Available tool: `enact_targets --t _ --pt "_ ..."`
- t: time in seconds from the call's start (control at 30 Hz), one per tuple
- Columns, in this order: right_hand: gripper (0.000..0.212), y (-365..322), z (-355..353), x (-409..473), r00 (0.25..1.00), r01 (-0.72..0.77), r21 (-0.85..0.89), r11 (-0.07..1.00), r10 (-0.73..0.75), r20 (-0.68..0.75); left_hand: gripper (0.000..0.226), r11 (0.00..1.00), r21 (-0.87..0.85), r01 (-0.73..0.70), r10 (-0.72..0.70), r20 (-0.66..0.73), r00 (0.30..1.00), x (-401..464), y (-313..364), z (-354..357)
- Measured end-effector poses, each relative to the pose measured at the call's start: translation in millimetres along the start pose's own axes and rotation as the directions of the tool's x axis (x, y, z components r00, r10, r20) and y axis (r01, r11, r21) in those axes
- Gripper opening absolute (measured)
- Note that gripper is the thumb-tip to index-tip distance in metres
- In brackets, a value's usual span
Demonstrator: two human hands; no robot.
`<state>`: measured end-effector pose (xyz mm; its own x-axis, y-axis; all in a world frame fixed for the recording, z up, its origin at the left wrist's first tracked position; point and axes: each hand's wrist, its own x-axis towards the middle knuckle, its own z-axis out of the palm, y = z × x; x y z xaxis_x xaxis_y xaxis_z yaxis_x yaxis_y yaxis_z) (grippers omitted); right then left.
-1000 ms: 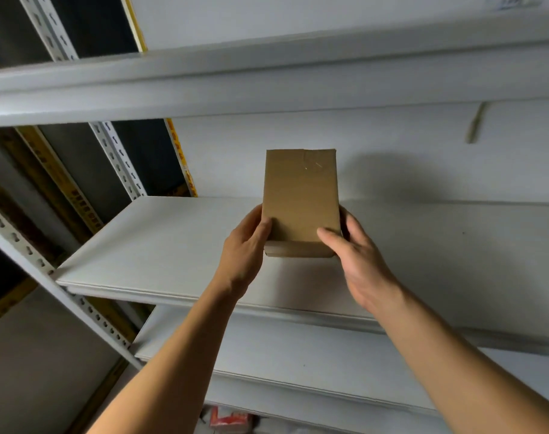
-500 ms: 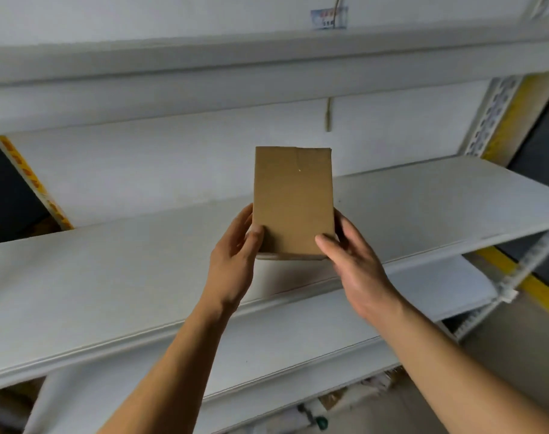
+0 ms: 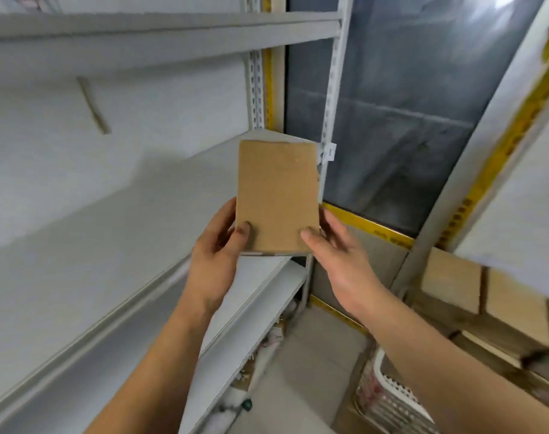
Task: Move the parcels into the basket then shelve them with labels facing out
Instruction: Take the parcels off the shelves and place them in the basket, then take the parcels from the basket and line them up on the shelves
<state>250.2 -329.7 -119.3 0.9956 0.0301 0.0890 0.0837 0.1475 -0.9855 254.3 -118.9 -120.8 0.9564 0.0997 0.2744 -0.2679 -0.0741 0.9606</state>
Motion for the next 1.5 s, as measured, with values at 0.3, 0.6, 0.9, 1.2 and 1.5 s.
enact_targets --t 0.3,0.6,0.9,1.2,1.5 --pt "0.051 20 -202 -51 0.959 -0.081 0.001 0.997 0.078 -0.274 0.044 0.985 0.07 0.159 -0.171 0.249 0.953 -10 -43 218" --pt "0.05 52 -369 -92 0.859 -0.168 0.028 0.985 0.161 -0.486 0.046 0.954 0.128 0.27 -0.298 0.489 0.82 -38 -83 390" --pt "0.033 73 -470 -97 0.719 -0.242 0.126 0.962 0.265 -0.643 0.059 0.901 0.221 0.374 -0.421 0.655 0.627 -30 -127 519" --pt "0.06 100 -526 -67 0.623 -0.34 0.198 0.92 0.377 -0.685 0.065 0.873 0.259 0.413 -0.468 0.682 0.562 -10 -167 578" --pt "0.072 104 -536 -77 0.688 -0.319 0.261 0.911 0.412 -0.597 0.112 0.828 0.377 0.414 -0.555 0.65 0.519 -19 -178 584"
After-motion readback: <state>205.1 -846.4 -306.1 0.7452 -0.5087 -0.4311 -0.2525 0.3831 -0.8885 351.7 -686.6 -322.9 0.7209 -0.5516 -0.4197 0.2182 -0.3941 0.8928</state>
